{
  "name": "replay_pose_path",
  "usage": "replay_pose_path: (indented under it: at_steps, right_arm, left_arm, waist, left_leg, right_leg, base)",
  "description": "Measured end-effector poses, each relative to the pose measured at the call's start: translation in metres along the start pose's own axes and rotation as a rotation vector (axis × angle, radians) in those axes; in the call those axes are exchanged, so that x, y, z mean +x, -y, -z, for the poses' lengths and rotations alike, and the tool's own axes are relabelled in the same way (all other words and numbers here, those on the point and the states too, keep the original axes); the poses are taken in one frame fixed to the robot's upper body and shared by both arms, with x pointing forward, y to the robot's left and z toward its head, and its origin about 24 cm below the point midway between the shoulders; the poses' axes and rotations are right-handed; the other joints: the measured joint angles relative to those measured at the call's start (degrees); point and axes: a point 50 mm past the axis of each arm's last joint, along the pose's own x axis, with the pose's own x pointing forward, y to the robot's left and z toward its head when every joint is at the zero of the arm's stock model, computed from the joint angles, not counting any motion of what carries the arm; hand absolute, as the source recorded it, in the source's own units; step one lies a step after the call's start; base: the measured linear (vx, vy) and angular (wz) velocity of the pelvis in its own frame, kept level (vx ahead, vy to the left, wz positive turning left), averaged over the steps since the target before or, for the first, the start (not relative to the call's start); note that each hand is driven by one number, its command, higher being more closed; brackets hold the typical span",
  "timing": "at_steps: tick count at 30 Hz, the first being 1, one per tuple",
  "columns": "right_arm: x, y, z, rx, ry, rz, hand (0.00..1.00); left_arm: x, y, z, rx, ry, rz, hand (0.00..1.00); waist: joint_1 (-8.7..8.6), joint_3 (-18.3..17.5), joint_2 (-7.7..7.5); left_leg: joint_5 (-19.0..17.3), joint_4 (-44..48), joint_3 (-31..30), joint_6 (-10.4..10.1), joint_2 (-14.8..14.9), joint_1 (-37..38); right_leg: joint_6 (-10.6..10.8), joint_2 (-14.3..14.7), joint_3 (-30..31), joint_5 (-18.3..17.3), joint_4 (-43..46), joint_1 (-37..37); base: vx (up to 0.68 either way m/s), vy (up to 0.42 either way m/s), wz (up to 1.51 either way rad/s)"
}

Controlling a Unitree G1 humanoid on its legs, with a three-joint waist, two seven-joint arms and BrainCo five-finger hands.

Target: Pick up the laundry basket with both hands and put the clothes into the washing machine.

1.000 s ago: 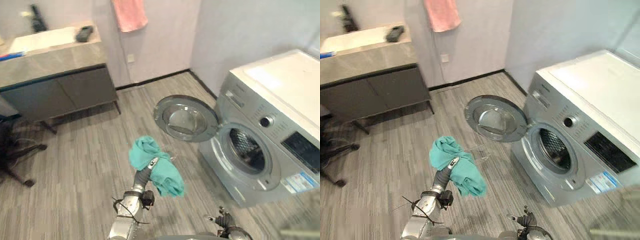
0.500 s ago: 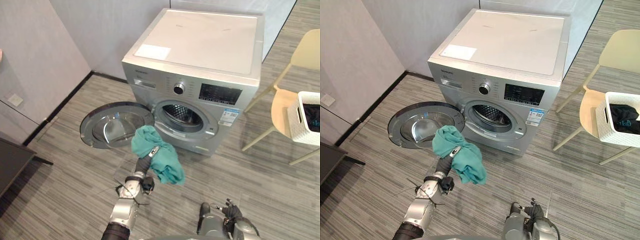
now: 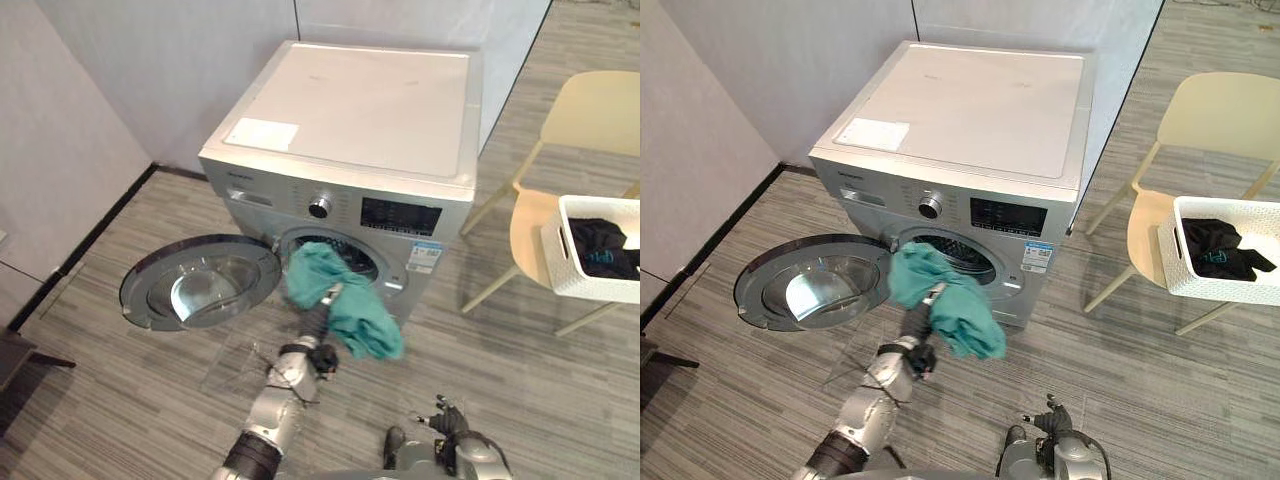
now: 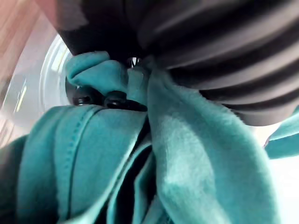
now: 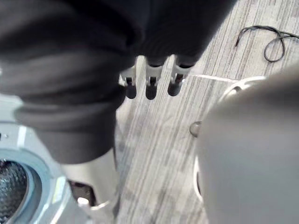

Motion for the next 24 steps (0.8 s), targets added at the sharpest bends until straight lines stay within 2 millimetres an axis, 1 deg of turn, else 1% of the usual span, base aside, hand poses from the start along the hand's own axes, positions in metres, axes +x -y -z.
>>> replay_pose_path:
  at_steps: [1, 2, 3, 4, 5, 6, 7, 8, 10, 11, 13, 14, 15, 16, 17, 19, 20, 21, 23, 24]
  right_arm:
    - [0.002, -0.001, -0.007, -0.023, 0.014, 0.000, 0.00]
    - [0.004, -0.001, -0.016, -0.057, 0.035, 0.001, 0.00]
    - [0.006, 0.007, -0.026, -0.094, 0.062, 0.017, 0.00]
    - [0.007, 0.007, -0.030, -0.100, 0.073, 0.023, 0.00]
    - [0.008, 0.003, -0.035, -0.099, 0.087, 0.022, 0.00]
    - [0.008, 0.002, -0.037, -0.097, 0.095, 0.022, 0.00]
    - [0.008, 0.002, -0.040, -0.104, 0.108, 0.023, 0.00]
    - [0.008, 0.000, -0.042, -0.112, 0.115, 0.018, 0.00]
    - [0.008, -0.009, -0.047, -0.130, 0.135, -0.008, 0.00]
    - [0.008, -0.015, -0.050, -0.131, 0.147, -0.023, 0.00]
    - [0.007, -0.024, -0.053, -0.129, 0.158, -0.044, 0.00]
    - [0.007, -0.034, -0.063, -0.137, 0.187, -0.068, 0.00]
    - [0.007, -0.037, -0.067, -0.140, 0.196, -0.078, 0.00]
    - [0.007, -0.043, -0.075, -0.159, 0.221, -0.094, 0.00]
    - [0.007, -0.048, -0.086, -0.170, 0.251, -0.106, 0.00]
    - [0.007, -0.050, -0.093, -0.168, 0.271, -0.108, 0.00]
    - [0.007, -0.049, -0.099, -0.162, 0.286, -0.106, 0.00]
    - [0.006, -0.052, -0.106, -0.150, 0.307, -0.112, 0.00]
    - [0.006, -0.055, -0.111, -0.129, 0.317, -0.121, 0.00]
    - [0.005, -0.058, -0.119, -0.107, 0.339, -0.127, 0.00]
  left_arm:
    - [0.006, 0.010, -0.006, 0.012, 0.014, 0.046, 1.00]
    - [0.014, 0.026, -0.016, 0.019, 0.042, 0.105, 1.00]
    - [0.020, 0.041, -0.024, 0.026, 0.076, 0.157, 1.00]
    - [0.022, 0.044, -0.027, 0.040, 0.084, 0.175, 1.00]
    - [0.026, 0.051, -0.033, 0.056, 0.097, 0.204, 1.00]
    - [0.026, 0.053, -0.035, 0.052, 0.107, 0.209, 1.00]
    - [0.026, 0.053, -0.035, 0.051, 0.107, 0.211, 1.00]
    - [0.025, 0.050, -0.032, 0.054, 0.097, 0.204, 1.00]
    - [0.025, 0.046, -0.033, 0.069, 0.097, 0.198, 1.00]
    - [0.026, 0.045, -0.035, 0.081, 0.099, 0.202, 1.00]
    - [0.028, 0.047, -0.039, 0.093, 0.112, 0.213, 1.00]
    - [0.032, 0.051, -0.048, 0.110, 0.140, 0.228, 1.00]
    - [0.034, 0.052, -0.052, 0.118, 0.152, 0.234, 1.00]
    - [0.036, 0.053, -0.059, 0.135, 0.173, 0.242, 1.00]
    - [0.038, 0.051, -0.064, 0.142, 0.189, 0.238, 1.00]
    - [0.039, 0.050, -0.067, 0.143, 0.198, 0.232, 1.00]
    - [0.040, 0.045, -0.069, 0.136, 0.207, 0.207, 1.00]
    - [0.042, 0.038, -0.066, 0.122, 0.195, 0.167, 1.00]
    - [0.046, 0.028, -0.063, 0.093, 0.181, 0.096, 1.00]
    - [0.048, 0.020, -0.065, 0.054, 0.184, 0.041, 1.00]
  waist:
    - [-0.05, 1.5, 0.01]
    - [0.05, 2.8, 0.61]
    - [0.28, 3.6, 3.53]
    - [0.18, 4.2, 3.65]
    - [-0.03, 5.5, 2.03]
    - [0.39, 5.9, 1.55]
    - [0.50, 6.8, 1.23]
    - [0.55, 6.9, 1.19]
    - [0.74, 7.2, 0.74]
    - [0.97, 7.6, 0.28]
    - [1.63, 7.8, -0.14]
    - [1.88, 8.3, -0.60]
    - [1.82, 8.8, -0.88]
    - [1.77, 10.1, -1.45]
    - [1.65, 11.4, -1.86]
    - [1.53, 12.3, -1.88]
    - [1.32, 13.0, -1.63]
    - [1.27, 13.5, -1.51]
    - [1.27, 13.6, -1.27]
    - [1.67, 14.6, -1.46]
  left_leg:
    - [0.2, -4.4, -0.4, -0.3, -2.1, -1.8]
    - [2.2, -14.0, -1.4, -1.5, -5.3, -3.1]
    - [9.9, -24.6, -2.8, -1.9, -6.9, -3.6]
    - [7.5, -26.5, -3.5, -1.2, -7.3, -2.5]
    - [7.3, -30.2, -4.0, -1.7, -10.6, -2.0]
    - [7.5, -31.5, -3.7, -1.6, -11.6, -1.9]
    - [7.9, -32.6, -3.6, -1.2, -13.0, -1.7]
    - [8.2, -33.4, -3.1, -0.7, -13.6, -1.5]
    - [8.3, -33.4, -2.2, -0.5, -13.9, -1.5]
    - [7.9, -32.9, -2.2, 0.0, -13.8, -1.7]
    - [6.8, -31.8, -1.5, 1.1, -13.6, -2.8]
    - [5.3, -29.8, 0.9, 1.3, -12.1, -4.4]
    - [4.7, -29.0, 1.8, 1.6, -11.7, -4.8]
    - [3.9, -27.8, 3.4, 1.7, -11.1, -5.1]
    - [3.2, -26.7, 3.6, 1.8, -10.8, -5.2]
    - [3.0, -25.2, 2.9, 2.1, -10.6, -6.3]
    - [2.7, -23.3, 1.6, 2.4, -10.5, -8.3]
    - [2.0, -20.7, 0.3, 2.4, -9.8, -10.5]
    - [0.5, -18.0, -0.7, 2.1, -8.8, -13.4]
    - [-1.4, -15.5, -1.4, 2.0, -7.7, -15.7]
  right_leg:
    - [0.4, -0.9, 0.0, -0.2, 0.9, -0.2]
    - [2.3, -1.9, 0.1, -1.6, 3.4, -1.6]
    - [4.3, -1.0, 0.6, -3.6, 6.1, -3.5]
    - [4.8, -1.2, 1.0, -4.5, 7.5, -4.3]
    - [5.1, -3.4, 1.2, -4.9, 8.6, -6.4]
    - [5.4, -4.1, 1.4, -4.8, 8.6, -7.1]
    - [6.1, -4.9, 1.4, -4.1, 7.6, -7.0]
    - [6.3, -5.2, 1.9, -3.1, 6.1, -6.9]
    - [7.3, -5.0, 3.6, -1.3, 3.5, -7.1]
    - [7.4, -4.8, 5.2, -0.2, 2.5, -7.8]
    - [7.4, -4.2, 8.1, 0.8, 2.1, -10.1]
    - [7.4, -3.7, 10.2, 1.6, 2.8, -13.1]
    - [7.3, -3.7, 10.9, 1.7, 3.6, -14.2]
    - [7.2, -4.0, 10.9, 1.8, 5.6, -16.1]
    - [6.6, -4.3, 10.8, 2.2, 7.1, -17.5]
    - [6.3, -5.1, 11.1, 2.4, 7.8, -19.0]
    - [6.4, -5.1, 12.1, 2.9, 8.1, -20.5]
    - [6.7, -4.8, 12.6, 3.3, 8.1, -21.9]
    - [7.1, -4.3, 12.6, 3.5, 9.1, -24.0]
    - [7.3, -3.8, 12.7, 2.8, 12.3, -26.9]
  base:
    - [0.07, 0.210, -0.13]
    - [0.04, 0.237, -0.22]
    - [0.03, 0.264, -0.21]
    - [0.01, 0.243, -0.02]
    - [0.00, 0.167, 0.15]
    - [0.01, 0.147, 0.24]
    - [0.06, 0.138, 0.04]
    - [0.07, 0.130, -0.06]
    - [0.09, 0.089, -0.47]
    - [0.08, 0.049, -0.68]
    - [0.05, 0.039, -0.91]
    - [0.04, 0.050, -1.03]
    - [0.02, 0.065, -1.00]
    - [-0.01, 0.048, -0.80]
    - [-0.03, 0.061, -0.76]
    - [-0.04, 0.038, -0.46]
    - [-0.07, 0.047, -0.34]
    - [-0.08, 0.062, -0.33]
    - [-0.09, 0.087, -0.18]
    - [-0.13, 0.093, -0.09]
